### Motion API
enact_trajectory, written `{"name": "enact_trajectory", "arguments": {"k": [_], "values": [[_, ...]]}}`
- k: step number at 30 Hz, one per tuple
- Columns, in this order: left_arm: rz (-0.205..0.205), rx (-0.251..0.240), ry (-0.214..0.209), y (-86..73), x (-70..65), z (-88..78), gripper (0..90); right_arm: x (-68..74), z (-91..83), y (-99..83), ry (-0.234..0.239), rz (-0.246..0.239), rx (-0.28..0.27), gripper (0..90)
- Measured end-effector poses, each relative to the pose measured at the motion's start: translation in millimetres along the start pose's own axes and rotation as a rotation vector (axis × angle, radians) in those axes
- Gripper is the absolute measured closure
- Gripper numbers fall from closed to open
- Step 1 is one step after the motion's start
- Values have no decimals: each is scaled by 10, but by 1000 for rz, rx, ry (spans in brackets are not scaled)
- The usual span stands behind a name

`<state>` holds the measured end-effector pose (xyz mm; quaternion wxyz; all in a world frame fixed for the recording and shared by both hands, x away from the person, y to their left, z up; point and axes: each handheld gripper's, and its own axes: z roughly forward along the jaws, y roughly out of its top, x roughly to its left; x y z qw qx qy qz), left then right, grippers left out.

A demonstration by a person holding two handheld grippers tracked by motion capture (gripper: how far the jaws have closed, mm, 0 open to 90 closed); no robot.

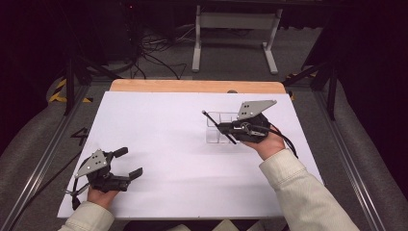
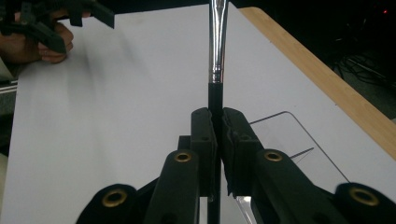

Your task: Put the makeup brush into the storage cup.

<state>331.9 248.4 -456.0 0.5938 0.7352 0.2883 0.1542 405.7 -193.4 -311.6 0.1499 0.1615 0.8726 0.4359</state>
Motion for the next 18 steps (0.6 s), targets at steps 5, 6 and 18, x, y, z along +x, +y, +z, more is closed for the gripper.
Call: {"name": "enact_trajectory", "arguments": {"k": [5,6,18], "values": [[-1,0,-1,0,0,1,37,-40,-34,-7,-23,30,-64,839],[-1,0,0,0,0,0,36,-44,-37,-9,-26,34,-73,840],[0,0,-1,0,0,0,37,-154,-66,-77,-83,110,-208,839]]}}
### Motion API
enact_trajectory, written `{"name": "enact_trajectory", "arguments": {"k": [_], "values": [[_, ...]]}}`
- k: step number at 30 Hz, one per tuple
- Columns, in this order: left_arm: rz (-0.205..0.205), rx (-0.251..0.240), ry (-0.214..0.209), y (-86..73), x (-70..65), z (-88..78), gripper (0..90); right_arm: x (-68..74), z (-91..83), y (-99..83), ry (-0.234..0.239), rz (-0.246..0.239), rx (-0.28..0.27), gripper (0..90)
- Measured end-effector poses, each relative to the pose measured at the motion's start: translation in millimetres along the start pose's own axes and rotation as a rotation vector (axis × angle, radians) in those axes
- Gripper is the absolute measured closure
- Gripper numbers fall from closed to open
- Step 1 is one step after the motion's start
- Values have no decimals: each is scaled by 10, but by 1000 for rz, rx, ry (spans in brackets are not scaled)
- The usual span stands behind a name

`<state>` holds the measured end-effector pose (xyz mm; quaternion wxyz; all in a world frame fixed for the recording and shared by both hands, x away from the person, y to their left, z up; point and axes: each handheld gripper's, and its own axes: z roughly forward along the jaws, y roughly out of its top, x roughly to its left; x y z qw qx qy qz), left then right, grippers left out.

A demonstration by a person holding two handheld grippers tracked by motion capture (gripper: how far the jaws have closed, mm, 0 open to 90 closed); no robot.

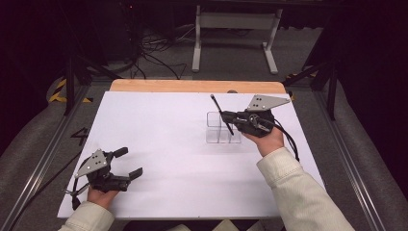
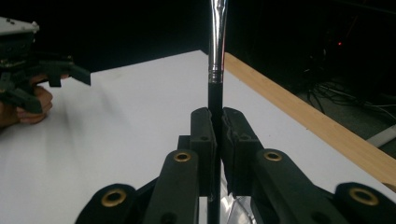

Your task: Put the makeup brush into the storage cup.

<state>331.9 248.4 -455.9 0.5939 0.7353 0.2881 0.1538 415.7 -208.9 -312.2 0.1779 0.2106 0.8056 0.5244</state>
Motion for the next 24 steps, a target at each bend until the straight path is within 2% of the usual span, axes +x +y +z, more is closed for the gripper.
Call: {"name": "enact_trajectory", "arguments": {"k": [11,18,24], "values": [[0,0,-2,0,1,0,37,-95,14,-22,-59,25,-89,837],[0,0,-2,0,1,-1,37,-127,78,-51,-111,20,-113,837],[0,0,-2,0,0,-1,37,-186,121,-103,-144,39,-159,837]]}}
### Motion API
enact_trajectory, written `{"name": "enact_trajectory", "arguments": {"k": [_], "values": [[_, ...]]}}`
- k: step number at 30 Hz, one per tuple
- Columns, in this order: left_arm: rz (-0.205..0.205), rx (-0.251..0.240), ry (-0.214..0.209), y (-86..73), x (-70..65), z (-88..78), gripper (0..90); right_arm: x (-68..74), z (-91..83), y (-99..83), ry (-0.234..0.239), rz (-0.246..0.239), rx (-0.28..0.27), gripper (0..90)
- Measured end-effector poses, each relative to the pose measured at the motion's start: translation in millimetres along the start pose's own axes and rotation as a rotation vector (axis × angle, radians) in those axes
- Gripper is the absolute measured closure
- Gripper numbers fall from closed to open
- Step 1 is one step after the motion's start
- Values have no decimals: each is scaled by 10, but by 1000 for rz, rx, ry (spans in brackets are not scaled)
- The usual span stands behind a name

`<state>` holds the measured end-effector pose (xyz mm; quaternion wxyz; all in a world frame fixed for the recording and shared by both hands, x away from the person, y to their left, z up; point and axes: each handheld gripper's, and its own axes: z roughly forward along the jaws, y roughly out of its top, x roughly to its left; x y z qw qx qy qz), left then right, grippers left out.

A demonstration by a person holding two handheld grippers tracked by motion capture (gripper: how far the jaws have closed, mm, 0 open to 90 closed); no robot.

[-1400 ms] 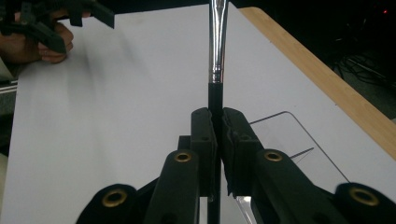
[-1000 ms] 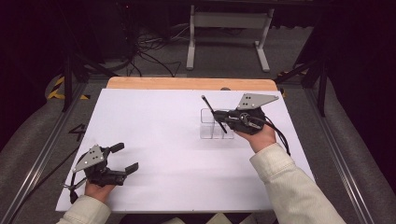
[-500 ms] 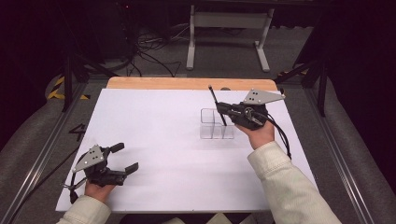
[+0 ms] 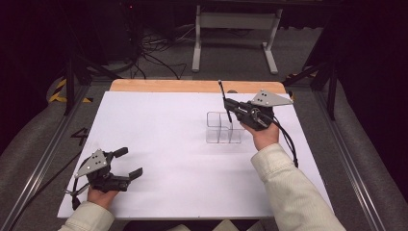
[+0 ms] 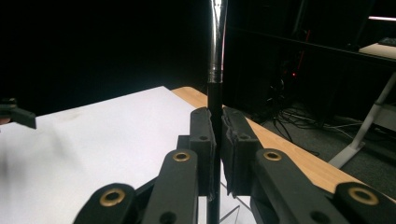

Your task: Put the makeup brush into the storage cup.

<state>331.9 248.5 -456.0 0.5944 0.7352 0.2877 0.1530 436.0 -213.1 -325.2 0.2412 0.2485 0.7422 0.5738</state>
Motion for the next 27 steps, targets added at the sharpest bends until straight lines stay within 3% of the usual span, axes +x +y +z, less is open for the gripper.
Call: {"name": "enact_trajectory", "arguments": {"k": [10,22,27], "values": [[0,0,0,0,0,1,37,-102,47,-93,-42,30,-31,837],[-2,3,-4,1,2,1,39,-115,130,-200,-76,45,-77,837],[-2,4,-3,1,3,0,39,-117,169,-269,-77,49,-67,837]]}}
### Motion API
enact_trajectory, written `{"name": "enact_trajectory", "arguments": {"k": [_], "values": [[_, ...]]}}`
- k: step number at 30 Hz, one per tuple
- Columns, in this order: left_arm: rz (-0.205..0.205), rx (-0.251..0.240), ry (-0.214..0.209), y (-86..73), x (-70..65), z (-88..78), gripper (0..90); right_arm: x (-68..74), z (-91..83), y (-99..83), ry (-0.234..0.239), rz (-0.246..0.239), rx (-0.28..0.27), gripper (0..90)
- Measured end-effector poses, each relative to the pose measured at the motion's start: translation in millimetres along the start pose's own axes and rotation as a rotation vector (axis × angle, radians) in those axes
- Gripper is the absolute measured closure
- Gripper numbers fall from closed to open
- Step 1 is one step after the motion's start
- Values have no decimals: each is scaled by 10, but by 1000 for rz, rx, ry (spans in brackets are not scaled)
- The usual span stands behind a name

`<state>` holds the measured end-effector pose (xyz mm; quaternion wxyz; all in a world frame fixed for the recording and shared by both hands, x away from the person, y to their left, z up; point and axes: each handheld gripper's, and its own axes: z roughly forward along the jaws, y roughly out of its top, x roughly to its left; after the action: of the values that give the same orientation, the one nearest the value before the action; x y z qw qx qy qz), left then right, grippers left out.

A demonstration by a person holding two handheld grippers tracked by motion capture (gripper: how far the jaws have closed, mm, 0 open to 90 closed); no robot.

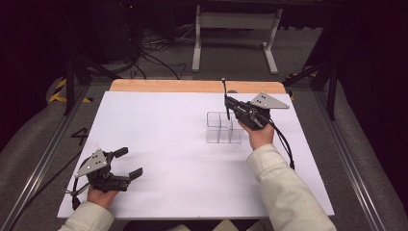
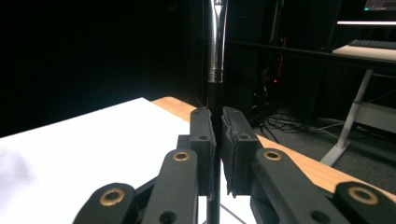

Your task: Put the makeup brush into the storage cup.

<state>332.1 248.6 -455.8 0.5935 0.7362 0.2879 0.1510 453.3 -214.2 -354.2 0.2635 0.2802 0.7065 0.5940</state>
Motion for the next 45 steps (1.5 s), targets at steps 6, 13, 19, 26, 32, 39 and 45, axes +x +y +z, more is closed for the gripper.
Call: {"name": "enact_trajectory", "arguments": {"k": [6,13,19,26,32,39,45], "values": [[-1,-1,-1,0,1,-1,39,-15,52,-91,-3,20,29,836],[-1,-1,-2,-1,2,-2,39,-10,93,-163,-1,36,56,835],[-2,-1,-2,-1,2,-2,39,-18,111,-207,-2,44,74,835],[-1,0,-1,0,2,-1,39,-18,118,-284,-12,44,87,835],[-1,2,2,0,1,0,39,-42,109,-333,-9,61,103,835],[-1,2,1,0,2,-1,39,-40,116,-372,-5,67,113,834],[-1,2,1,0,1,-1,39,-43,116,-389,-5,71,123,832]]}}
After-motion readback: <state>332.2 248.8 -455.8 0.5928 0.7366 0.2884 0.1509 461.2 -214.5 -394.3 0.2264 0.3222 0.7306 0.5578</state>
